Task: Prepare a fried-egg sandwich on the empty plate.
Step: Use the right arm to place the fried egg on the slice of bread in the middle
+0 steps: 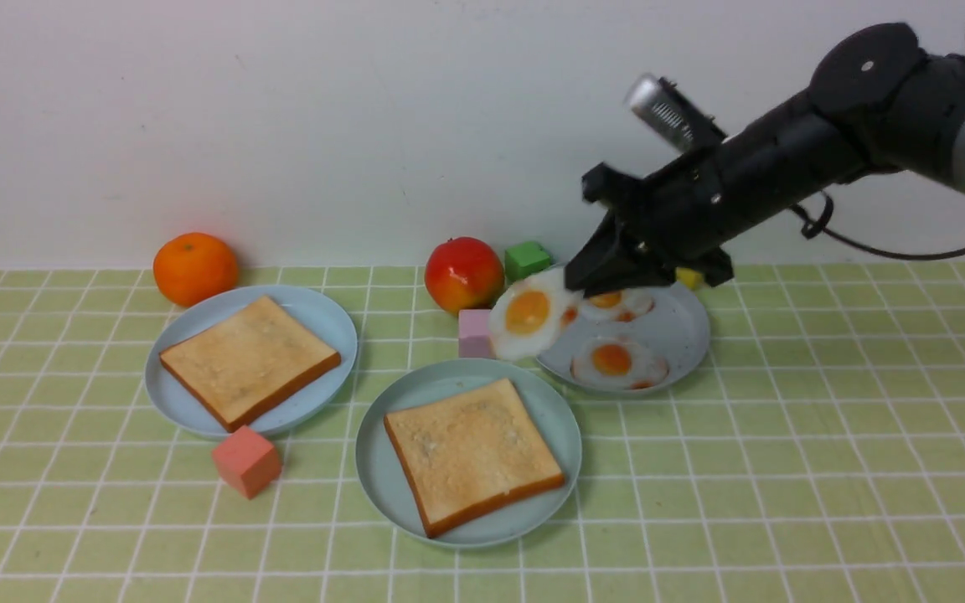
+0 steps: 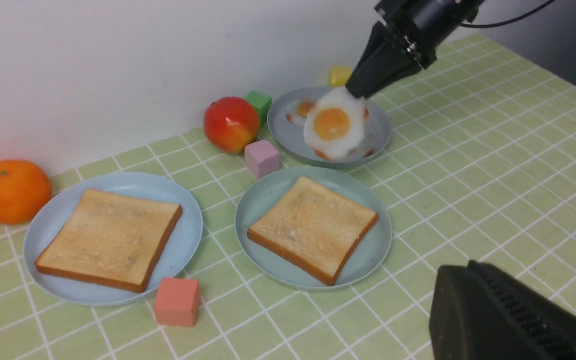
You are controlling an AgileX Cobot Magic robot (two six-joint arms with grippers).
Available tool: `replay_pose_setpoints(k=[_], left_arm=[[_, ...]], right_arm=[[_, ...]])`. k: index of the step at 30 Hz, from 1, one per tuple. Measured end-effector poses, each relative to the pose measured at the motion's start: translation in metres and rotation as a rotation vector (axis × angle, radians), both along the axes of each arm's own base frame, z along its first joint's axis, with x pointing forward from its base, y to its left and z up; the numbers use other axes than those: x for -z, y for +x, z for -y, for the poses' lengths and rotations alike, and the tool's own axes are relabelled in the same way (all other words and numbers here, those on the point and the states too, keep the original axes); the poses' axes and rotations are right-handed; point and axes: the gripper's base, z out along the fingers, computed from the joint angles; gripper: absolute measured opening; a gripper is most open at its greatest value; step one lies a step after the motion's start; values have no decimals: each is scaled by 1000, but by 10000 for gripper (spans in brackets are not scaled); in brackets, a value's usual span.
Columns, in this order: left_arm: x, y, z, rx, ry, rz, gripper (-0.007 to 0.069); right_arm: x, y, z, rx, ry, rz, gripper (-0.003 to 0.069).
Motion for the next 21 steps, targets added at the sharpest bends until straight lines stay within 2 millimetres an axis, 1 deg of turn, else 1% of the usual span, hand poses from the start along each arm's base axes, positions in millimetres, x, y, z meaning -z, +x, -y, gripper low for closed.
replay_pose_setpoints(k=[1,2,3,4,5,10,12,14,15,16,17,19,20,21], left_arm=[[0,0,0,-4,-3,-6,-13],[0,0,0,-5,-3,-9,-13],[1,0,0,-6,-3,-11,-13],[1,0,0,-7,-5,-12,-13],[1,0,0,-7,-5,-12,-13],[1,0,0,-4,-7,-21,-10],[1,-1,0,-2,-8,-27,-10],[2,-1,0,-2,-9,-30,-9],[2,-1,0,-2,-9,-30,-9],[2,-1,0,-2,-9,-30,-6],[2,-1,0,-2,-9,-30,-6],[2,-1,0,-2,-9,-32,-5],[2,-1,0,-1,-10,-33,-4],[2,-1,0,1,-14,-36,-3]], right_arm=[[6,-13,-13,-18,-10,-1,74],[11,-22,-21,-25,-16,2,74],[13,-23,-23,-25,-20,2,74],[23,-33,-33,-17,-30,9,74],[28,-35,-37,-1,-34,19,74],[46,-27,-39,102,3,7,74],[54,-25,-40,113,2,-9,74],[62,-23,-40,119,-6,-23,89],[62,-23,-40,120,-6,-22,92],[68,-22,-40,128,-11,-31,121],[69,-21,-40,133,-10,-30,132],[71,-19,-37,144,-13,-34,239],[71,-19,-36,145,-13,-34,249],[71,-16,-30,155,-17,-30,328]])
